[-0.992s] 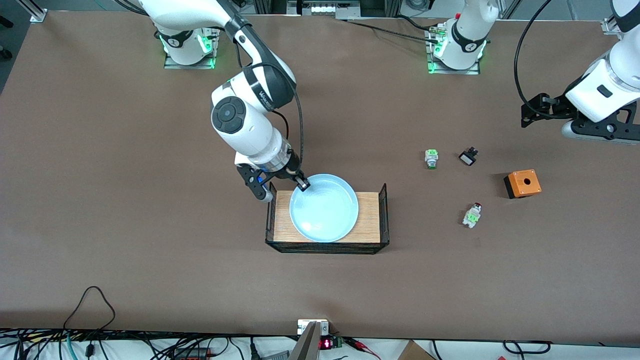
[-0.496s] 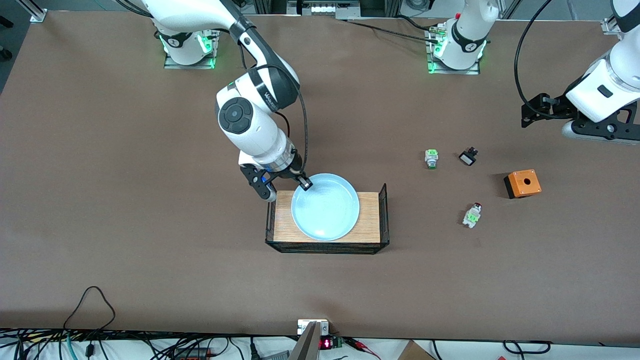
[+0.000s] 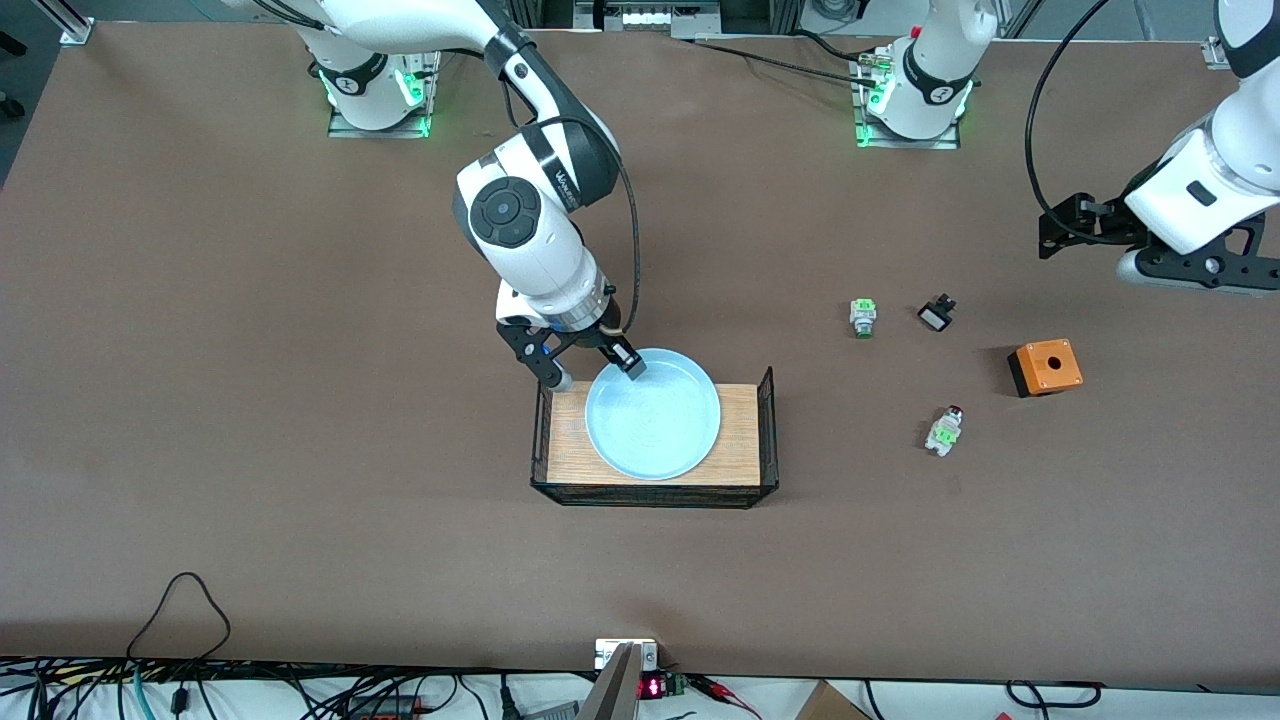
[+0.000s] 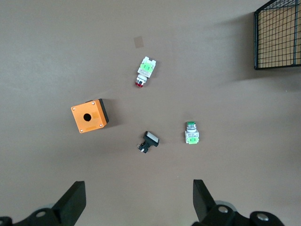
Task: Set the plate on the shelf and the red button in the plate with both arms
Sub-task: 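Lower the plate onto the tray and open the right gripper, then raise the right gripper away while the left gripper reaches the red-capped switch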
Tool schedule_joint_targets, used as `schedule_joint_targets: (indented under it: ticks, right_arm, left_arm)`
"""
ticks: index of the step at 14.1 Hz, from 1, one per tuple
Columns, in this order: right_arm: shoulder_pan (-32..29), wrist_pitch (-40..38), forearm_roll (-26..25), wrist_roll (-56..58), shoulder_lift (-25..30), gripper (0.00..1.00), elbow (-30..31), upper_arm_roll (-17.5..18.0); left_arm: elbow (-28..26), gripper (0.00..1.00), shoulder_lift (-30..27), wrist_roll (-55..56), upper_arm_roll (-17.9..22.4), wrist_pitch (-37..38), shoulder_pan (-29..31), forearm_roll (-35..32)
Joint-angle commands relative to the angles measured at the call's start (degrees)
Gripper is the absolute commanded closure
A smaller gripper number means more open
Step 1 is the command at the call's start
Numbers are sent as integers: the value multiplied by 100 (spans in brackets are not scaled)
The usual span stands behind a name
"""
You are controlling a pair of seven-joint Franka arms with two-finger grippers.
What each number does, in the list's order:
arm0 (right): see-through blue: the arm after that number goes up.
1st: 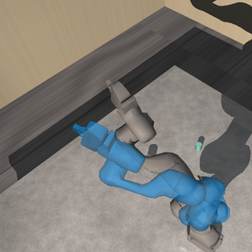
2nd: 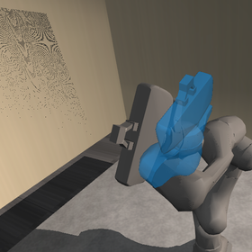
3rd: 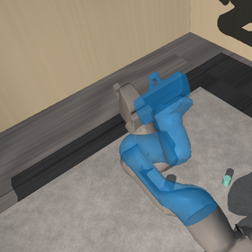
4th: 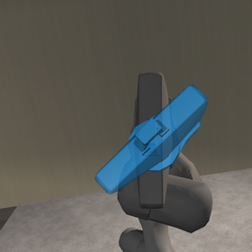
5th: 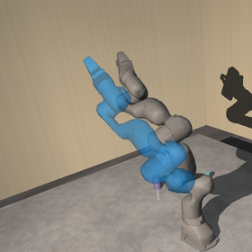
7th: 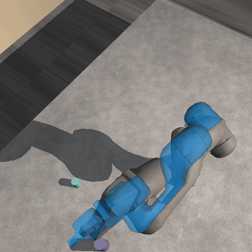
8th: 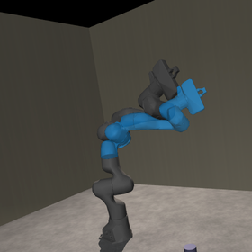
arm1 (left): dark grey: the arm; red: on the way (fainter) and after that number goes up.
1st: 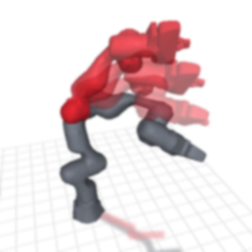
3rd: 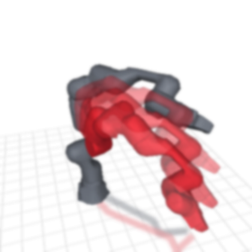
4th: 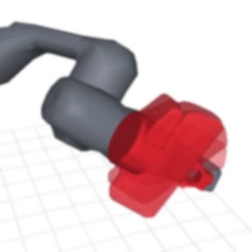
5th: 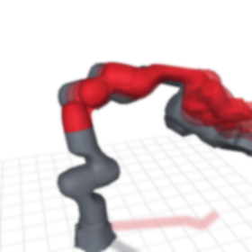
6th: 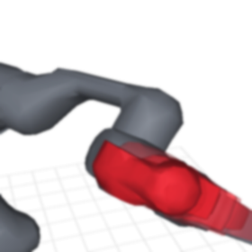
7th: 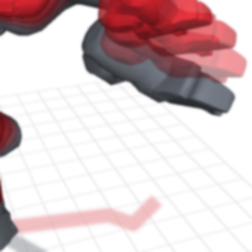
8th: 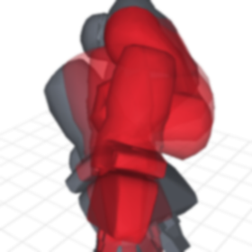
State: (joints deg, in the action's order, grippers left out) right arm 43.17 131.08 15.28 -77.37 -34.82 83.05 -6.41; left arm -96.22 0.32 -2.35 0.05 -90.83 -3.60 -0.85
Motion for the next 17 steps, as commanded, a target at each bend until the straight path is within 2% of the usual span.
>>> schedule_joint_targets:
  ticks: [1,6,9,13,17]
  right_arm:
    - [25,-492,-104,-86,316,0,-96,-124]
    - [-28,-1786,-96,-15,712,0,-746,-334]
    - [-141,-1997,-104,46,1055,0,-755,-335]
    - [-616,-2910,-139,1300,1521,0,-755,-326]
    - [-1433,-3579,-376,3040,1820,0,-746,-317]
  left_arm:
    - [174,0,519,-11,30,136,0,41]
    - [464,0,1627,-89,4,-320,44,-213]
    - [376,0,2260,-904,-23,-1215,61,-170]
    - [149,0,2981,-1512,-23,-2541,35,-179]
    - [-369,0,3272,-2347,-14,-4035,70,-205]
